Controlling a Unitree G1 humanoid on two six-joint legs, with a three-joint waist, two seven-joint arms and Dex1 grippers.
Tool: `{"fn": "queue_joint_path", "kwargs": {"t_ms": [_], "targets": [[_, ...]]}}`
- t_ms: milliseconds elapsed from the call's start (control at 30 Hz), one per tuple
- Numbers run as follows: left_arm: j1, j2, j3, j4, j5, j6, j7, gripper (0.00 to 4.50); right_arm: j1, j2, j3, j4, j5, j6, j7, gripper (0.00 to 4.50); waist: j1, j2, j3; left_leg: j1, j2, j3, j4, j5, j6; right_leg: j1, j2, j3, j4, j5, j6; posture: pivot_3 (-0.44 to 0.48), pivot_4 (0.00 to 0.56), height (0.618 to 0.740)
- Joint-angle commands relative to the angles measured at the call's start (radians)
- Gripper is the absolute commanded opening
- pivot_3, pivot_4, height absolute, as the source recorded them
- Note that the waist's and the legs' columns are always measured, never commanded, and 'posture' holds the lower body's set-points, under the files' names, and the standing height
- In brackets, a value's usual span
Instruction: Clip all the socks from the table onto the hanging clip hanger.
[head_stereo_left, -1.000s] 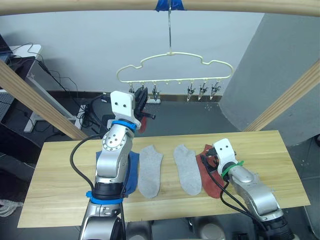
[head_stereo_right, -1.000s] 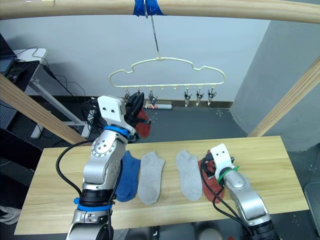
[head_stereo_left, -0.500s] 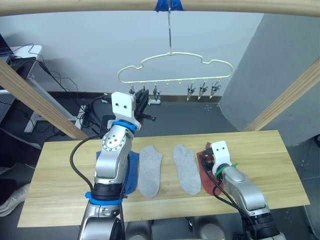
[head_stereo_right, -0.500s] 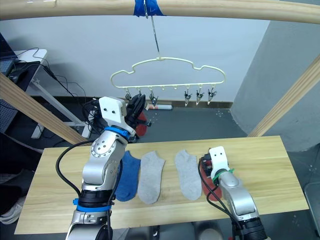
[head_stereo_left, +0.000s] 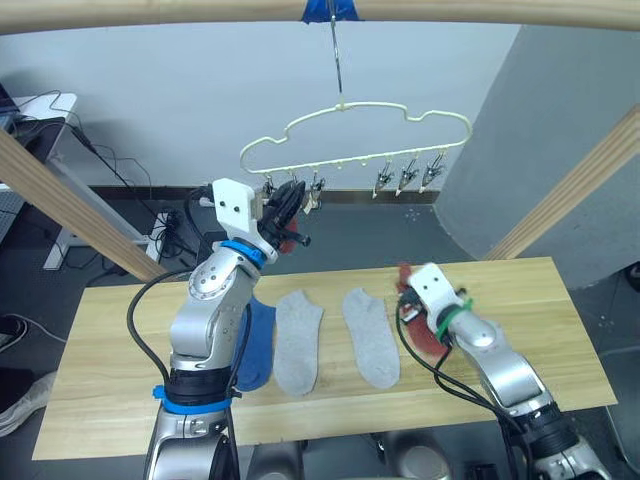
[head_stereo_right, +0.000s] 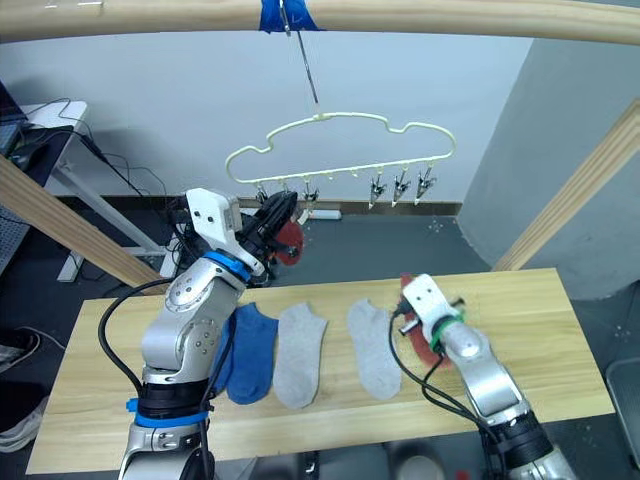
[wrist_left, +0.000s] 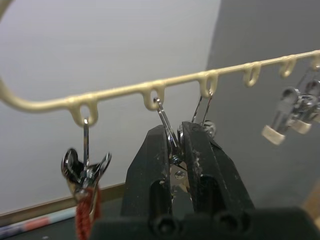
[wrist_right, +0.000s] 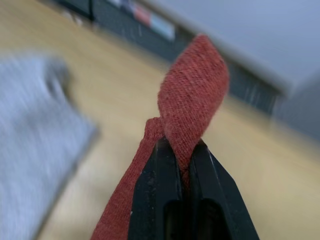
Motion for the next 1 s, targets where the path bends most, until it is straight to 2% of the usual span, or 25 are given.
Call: {"fn": "queue_joint_path", "kwargs": {"t_ms": [33, 200, 433, 1000], "targets": [[-0.024, 0.011, 0.024, -0.101, -0.091, 0.068, -0.008, 0.09, -0.056, 0.013, 0.077, -0.026, -0.068, -0.08, 0.042, 0.0, -0.002, 0.0, 0.0, 0.0, 0.0, 0.0, 0.0, 0.0, 0.0, 0.0, 0.0, 0.0, 0.0, 0.0, 0.0, -0.231, 0.277, 0.74], [-0.031, 0.004, 0.048, -0.144, -0.175, 0.157, 0.022, 0.09, -0.165, 0.052, 0.118, 0.041, -0.117, -0.141, 0.068, 0.0, -0.001, 0.0, 0.0, -0.001, 0.0, 0.0, 0.0, 0.0, 0.0, 0.0, 0.0, 0.0, -0.001, 0.0, 0.0, -0.226, 0.277, 0.74], [-0.035, 0.013, 0.062, -0.174, -0.226, 0.21, 0.046, 0.09, -0.257, 0.105, 0.131, 0.123, -0.135, -0.191, 0.109, 0.0, -0.001, -0.001, 0.0, -0.001, 0.0, 0.0, 0.0, 0.0, 0.0, 0.0, -0.001, 0.0, -0.001, 0.0, 0.0, -0.221, 0.274, 0.74], [-0.019, 0.023, 0.049, -0.19, -0.226, 0.209, 0.058, 0.09, -0.31, 0.157, 0.092, 0.12, -0.14, -0.211, 0.145, 0.0, -0.001, -0.001, 0.0, -0.001, 0.0, 0.0, 0.0, 0.0, 0.0, -0.001, -0.001, 0.0, -0.001, 0.0, 0.0, -0.22, 0.271, 0.74]]}}
